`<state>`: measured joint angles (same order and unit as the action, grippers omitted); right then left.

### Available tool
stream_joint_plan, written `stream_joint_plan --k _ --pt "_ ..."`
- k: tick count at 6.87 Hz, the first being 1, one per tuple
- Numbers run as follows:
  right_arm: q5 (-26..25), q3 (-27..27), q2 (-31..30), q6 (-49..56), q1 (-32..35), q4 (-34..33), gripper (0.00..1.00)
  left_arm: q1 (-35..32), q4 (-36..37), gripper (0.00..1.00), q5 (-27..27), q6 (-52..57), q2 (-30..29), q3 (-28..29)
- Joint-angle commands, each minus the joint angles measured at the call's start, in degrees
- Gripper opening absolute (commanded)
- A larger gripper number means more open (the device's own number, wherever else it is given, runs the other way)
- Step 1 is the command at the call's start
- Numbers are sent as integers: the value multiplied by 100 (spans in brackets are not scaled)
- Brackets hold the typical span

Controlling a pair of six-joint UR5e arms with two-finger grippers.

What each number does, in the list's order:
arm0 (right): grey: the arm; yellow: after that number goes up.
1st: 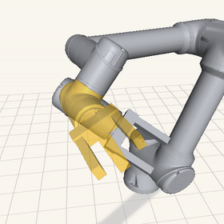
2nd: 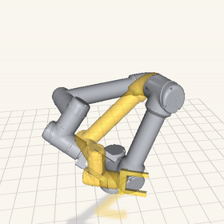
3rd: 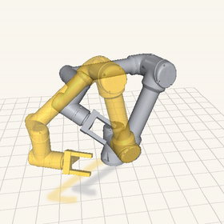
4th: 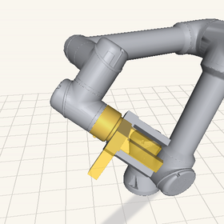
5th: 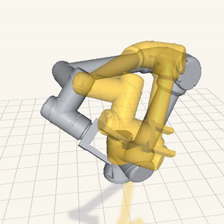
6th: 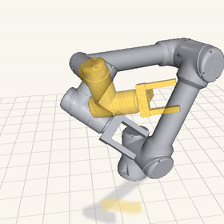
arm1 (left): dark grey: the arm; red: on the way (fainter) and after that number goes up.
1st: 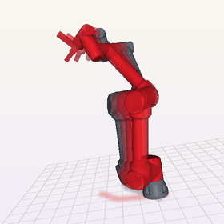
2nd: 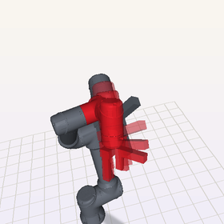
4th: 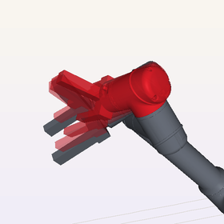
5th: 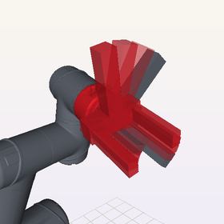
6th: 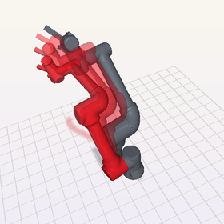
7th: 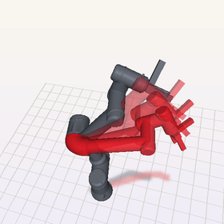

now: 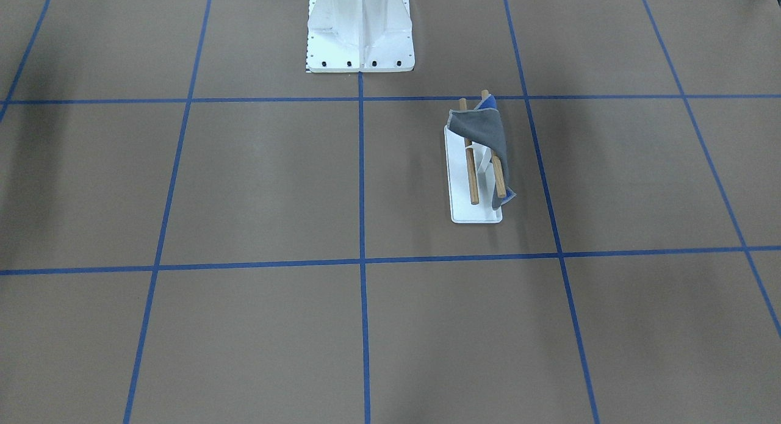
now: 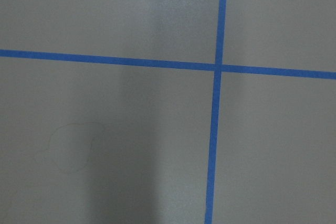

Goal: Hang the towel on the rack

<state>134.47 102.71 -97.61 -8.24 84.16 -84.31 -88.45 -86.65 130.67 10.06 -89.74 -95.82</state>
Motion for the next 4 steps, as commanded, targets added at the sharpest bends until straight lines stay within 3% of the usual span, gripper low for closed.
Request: stream_joint_plan --k 1,4 --pt "88 21 416 6 4 -680 100 -32 -27 98 2 5 1 20" --pt "123 -84 690 -55 -84 -859 100 -24 -386 98 -6 -12 -61 195"
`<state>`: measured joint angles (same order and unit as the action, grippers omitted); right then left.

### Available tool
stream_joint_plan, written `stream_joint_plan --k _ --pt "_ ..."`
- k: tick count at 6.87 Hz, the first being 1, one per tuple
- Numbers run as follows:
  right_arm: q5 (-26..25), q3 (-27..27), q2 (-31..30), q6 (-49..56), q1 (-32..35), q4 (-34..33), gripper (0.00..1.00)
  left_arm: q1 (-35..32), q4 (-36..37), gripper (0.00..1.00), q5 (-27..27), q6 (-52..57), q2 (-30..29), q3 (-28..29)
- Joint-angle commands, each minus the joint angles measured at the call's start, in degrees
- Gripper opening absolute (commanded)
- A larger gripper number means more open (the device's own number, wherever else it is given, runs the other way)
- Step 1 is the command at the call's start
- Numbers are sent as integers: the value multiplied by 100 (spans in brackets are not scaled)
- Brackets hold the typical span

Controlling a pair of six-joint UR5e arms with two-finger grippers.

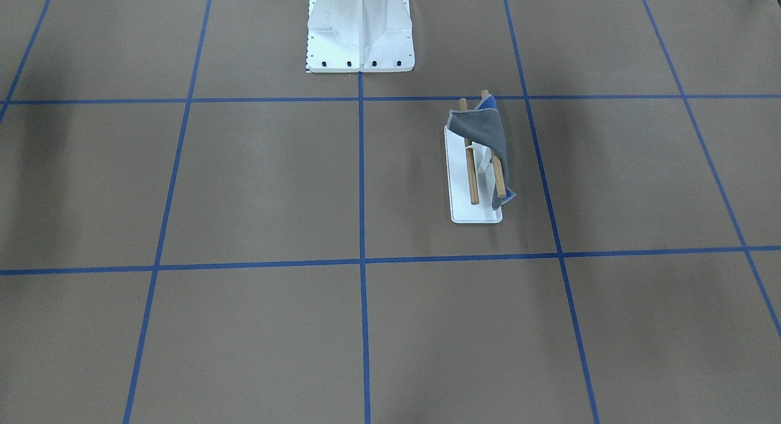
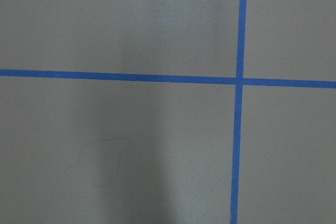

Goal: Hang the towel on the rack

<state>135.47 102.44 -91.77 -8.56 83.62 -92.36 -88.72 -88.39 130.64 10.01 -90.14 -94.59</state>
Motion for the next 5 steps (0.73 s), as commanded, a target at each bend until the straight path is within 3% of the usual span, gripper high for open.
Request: stream_joint_plan --k 1,3,5 --pt "93 -75 133 -32 -64 -202 100 4 -214 98 6 1 -30 46" --pt "610 -49 151 -41 -74 -765 100 4 -222 98 15 19 -30 -50" --pt "543 -58 115 -41 -74 -758 100 -5 -222 98 110 27 -21 -121"
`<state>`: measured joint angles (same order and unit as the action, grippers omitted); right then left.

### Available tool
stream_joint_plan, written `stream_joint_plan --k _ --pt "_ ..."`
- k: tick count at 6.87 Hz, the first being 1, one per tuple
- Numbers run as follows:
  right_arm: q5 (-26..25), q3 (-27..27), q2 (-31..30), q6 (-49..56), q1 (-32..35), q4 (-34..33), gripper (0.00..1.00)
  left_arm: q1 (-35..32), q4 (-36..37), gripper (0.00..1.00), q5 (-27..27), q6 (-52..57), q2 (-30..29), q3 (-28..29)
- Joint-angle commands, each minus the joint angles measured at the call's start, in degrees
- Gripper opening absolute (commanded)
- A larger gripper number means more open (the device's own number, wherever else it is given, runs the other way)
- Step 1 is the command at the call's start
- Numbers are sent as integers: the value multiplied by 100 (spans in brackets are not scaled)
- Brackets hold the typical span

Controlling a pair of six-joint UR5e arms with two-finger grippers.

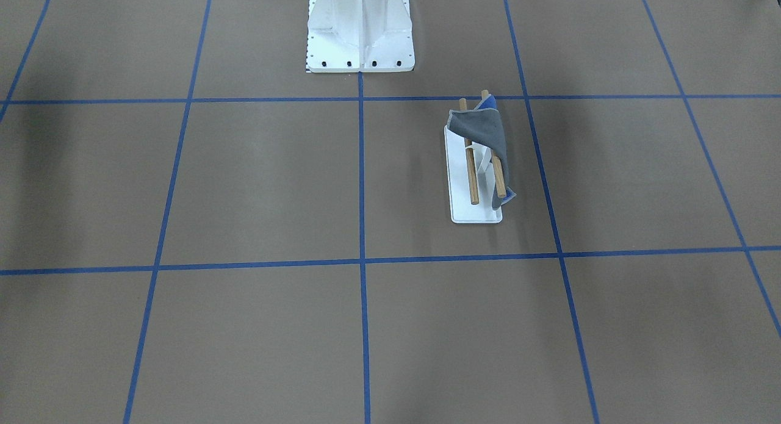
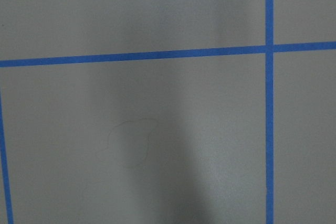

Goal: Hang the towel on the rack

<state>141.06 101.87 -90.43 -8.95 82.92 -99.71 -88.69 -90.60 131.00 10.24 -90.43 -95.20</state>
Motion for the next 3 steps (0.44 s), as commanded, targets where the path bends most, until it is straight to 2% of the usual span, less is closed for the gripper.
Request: stream_joint_plan --k 1,3 --pt "-78 -10 -45 7 5 -22 100 1 -2 98 379 13 17 -43" --pt "-507 -10 -36 16 5 -13 100 1 -2 98 400 5 17 -69"
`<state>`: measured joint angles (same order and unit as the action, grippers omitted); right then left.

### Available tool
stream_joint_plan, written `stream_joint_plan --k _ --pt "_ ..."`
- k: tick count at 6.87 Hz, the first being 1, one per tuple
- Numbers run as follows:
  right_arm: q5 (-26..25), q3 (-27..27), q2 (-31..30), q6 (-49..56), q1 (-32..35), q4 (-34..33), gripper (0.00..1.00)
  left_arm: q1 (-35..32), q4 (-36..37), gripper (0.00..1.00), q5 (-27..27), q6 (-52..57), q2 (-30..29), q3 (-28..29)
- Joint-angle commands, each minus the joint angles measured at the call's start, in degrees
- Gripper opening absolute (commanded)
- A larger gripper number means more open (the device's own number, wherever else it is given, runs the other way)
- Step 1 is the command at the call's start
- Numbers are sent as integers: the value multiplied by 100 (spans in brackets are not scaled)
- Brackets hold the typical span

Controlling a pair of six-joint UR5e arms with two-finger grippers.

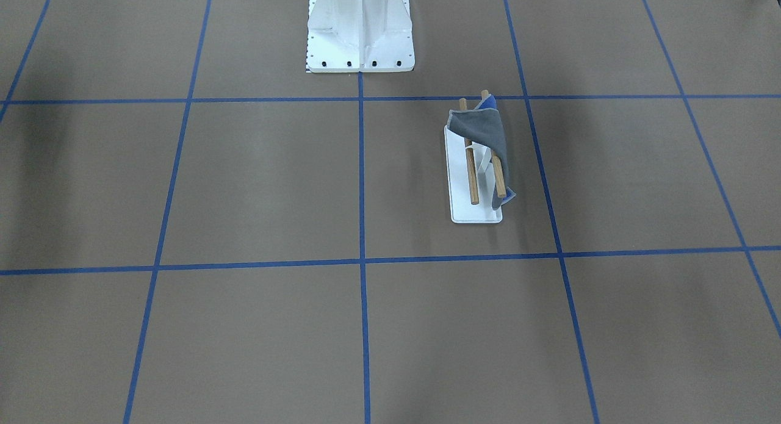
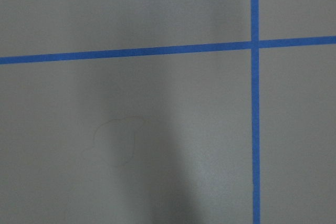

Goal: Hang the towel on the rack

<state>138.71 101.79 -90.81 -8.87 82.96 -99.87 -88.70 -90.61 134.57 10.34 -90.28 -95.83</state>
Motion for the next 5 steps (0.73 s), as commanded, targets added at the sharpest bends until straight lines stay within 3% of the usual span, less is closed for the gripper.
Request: stream_joint_plan --k 1,3,5 --pt "-300 -1 19 17 27 3 100 -7 -9 98 43 3 2 -23" --pt "-300 -10 -7 25 28 20 100 2 -113 98 43 3 -16 -6" --pt "-300 -10 -15 43 28 38 100 2 -667 98 43 -15 63 29"
